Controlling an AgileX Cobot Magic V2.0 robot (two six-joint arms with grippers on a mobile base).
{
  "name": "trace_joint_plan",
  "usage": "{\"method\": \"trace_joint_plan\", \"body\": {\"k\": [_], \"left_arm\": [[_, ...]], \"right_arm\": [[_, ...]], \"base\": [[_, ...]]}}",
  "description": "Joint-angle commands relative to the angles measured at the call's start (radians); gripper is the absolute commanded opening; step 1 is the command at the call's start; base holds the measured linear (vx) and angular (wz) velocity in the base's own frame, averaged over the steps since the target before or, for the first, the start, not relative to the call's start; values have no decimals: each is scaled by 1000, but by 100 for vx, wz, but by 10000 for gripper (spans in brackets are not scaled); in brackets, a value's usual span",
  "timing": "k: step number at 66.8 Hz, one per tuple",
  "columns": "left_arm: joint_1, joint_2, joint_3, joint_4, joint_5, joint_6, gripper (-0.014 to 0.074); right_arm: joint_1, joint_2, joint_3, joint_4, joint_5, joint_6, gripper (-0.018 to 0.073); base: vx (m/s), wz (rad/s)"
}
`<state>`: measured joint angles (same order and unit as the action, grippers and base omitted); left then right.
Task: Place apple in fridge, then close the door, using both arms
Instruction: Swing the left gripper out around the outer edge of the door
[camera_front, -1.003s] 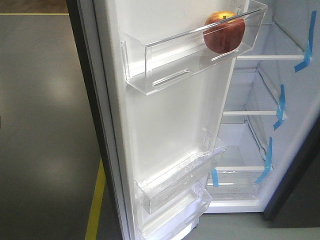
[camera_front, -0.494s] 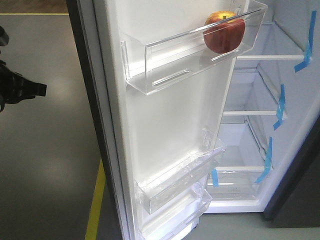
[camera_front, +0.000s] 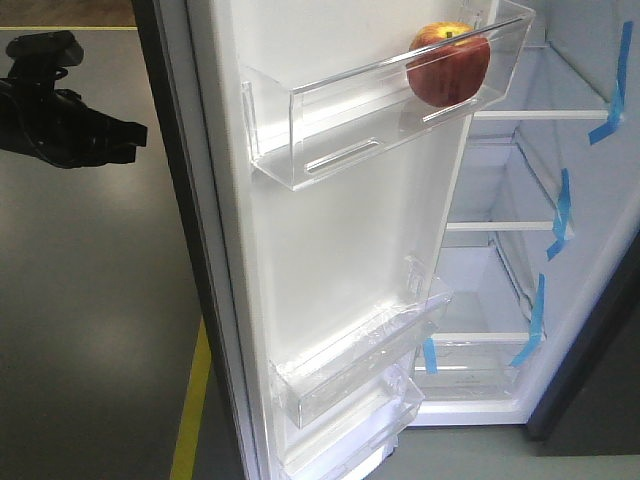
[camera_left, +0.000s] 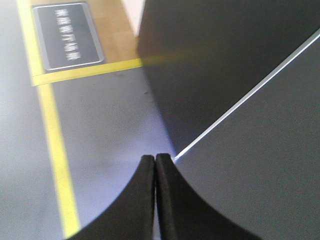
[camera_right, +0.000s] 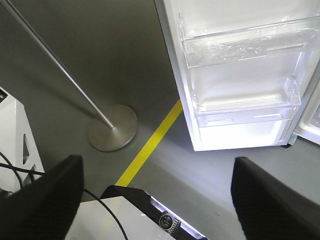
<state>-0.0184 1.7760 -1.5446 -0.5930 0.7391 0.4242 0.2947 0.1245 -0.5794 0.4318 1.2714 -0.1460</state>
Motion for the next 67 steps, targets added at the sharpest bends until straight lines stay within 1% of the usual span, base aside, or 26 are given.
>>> {"method": "trace_joint_plan", "body": {"k": [1, 7, 18, 24, 29, 41, 52, 63, 67], "left_arm": [[-2, -6, -84, -90, -11, 20, -6], [-2, 33, -137, -142, 19, 62, -6], [-2, 82, -214, -216, 62, 87, -6], [-2, 102, -246, -254, 85, 87, -6], [-2, 117, -262, -285, 89, 92, -6], [-5, 142, -265, -402, 92, 160, -6], [-42, 144, -265, -397, 94, 188, -6], [-84, 144, -265, -398, 110, 191, -6], [-98, 142, -272, -395, 134, 191, -6]], "right_arm": [[-6, 16, -21, 19, 12, -10, 574], [-6, 16, -21, 19, 12, -10, 574], [-6, 16, -21, 19, 12, -10, 574], [-6, 16, -21, 19, 12, -10, 574], [-6, 16, -21, 19, 12, -10, 574], [-6, 16, -21, 19, 12, -10, 574], [-6, 16, -21, 19, 12, -10, 574], [-6, 16, -21, 19, 12, -10, 574], [-6, 16, -21, 19, 12, -10, 574]], "base": [[0, 0], [0, 0], [0, 0], [0, 0], [0, 0], [0, 0], [0, 0], [0, 0], [0, 0]]}}
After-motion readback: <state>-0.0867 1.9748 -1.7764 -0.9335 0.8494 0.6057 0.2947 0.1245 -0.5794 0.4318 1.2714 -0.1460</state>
